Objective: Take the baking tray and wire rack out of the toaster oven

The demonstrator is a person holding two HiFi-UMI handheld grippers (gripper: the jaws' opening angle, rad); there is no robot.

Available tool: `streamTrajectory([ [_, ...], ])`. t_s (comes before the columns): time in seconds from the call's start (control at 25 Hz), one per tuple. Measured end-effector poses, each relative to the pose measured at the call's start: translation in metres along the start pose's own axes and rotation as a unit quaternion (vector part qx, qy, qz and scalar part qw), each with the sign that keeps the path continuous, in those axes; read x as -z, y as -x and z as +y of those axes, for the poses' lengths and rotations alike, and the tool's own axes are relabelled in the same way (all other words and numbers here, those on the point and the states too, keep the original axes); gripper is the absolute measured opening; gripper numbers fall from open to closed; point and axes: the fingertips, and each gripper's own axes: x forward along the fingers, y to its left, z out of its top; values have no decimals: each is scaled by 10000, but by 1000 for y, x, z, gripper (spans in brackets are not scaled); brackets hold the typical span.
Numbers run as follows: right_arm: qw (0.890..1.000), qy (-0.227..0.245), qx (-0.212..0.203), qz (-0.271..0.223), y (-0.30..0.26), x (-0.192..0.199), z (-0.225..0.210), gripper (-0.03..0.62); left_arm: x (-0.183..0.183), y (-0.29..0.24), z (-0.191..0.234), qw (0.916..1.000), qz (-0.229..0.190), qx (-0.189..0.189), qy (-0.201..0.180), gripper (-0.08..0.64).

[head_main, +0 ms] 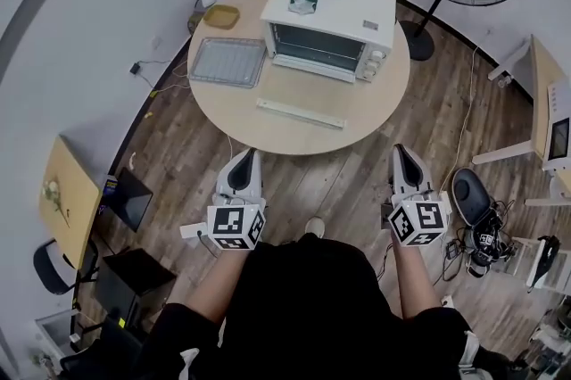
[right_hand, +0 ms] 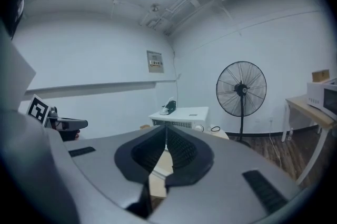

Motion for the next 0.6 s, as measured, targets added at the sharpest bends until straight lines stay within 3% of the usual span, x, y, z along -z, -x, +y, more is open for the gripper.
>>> streamTrajectory([
  [0.6, 9991, 428, -4, 49, 3, -4, 39, 0, -18, 23, 20, 9991, -374, -173, -76, 18],
])
